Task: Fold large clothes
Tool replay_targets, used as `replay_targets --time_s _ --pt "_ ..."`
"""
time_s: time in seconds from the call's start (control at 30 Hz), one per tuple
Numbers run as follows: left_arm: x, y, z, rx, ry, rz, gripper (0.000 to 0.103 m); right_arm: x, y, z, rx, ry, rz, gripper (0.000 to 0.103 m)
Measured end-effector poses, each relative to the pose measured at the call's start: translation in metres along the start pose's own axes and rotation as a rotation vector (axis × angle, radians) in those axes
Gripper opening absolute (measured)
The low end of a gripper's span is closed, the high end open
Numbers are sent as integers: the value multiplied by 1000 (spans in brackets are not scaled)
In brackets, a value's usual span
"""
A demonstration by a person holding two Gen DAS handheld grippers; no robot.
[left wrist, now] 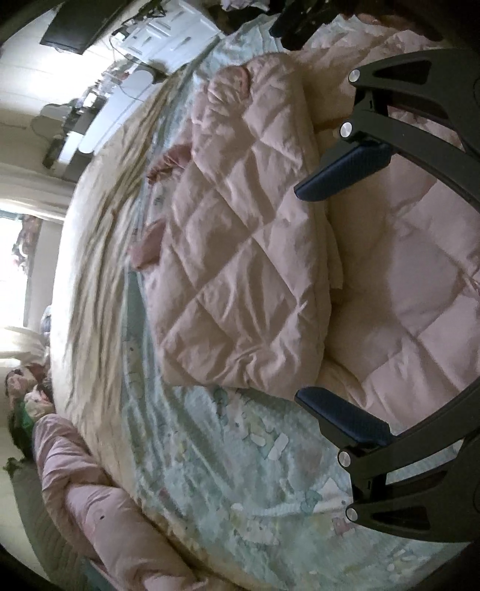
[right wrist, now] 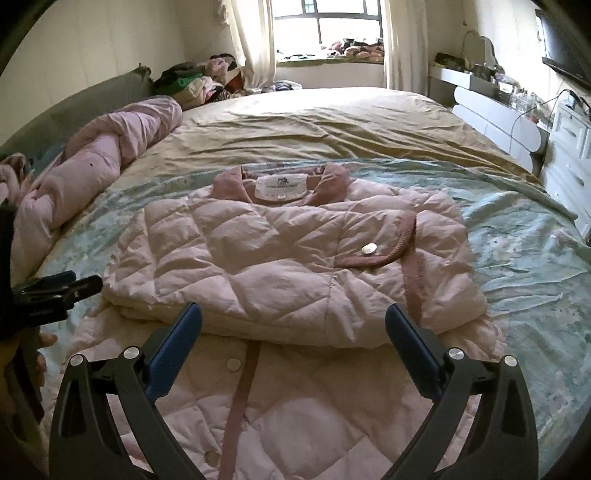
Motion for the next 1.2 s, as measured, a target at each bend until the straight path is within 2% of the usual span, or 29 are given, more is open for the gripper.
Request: replay_targets --time_s 0.2,0.73,1.07,1.2 --pt "5 -15 22 -14 -17 -23 94 4 -6 21 -7 -33 -24 99" --pt "12 -47 98 -55 -147 -59 94 18 -2 89 0 -148 -22 99" --pt "8 -57 130 -81 -201 -74 94 23 0 127 36 -210 -43 99" --pt "6 -61 140 -88 -218 -83 94 22 2 142 17 -240 -26 99"
Point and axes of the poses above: each gripper's, at about its wrist camera, not at the fingertips, and z roughly against the way its jaws point, y to its left, x to its top, the point moved 4 cm from there along -z, roughly the way its jaws point, and after that the axes turned 4 degrees about z, right-handed, at the moved point
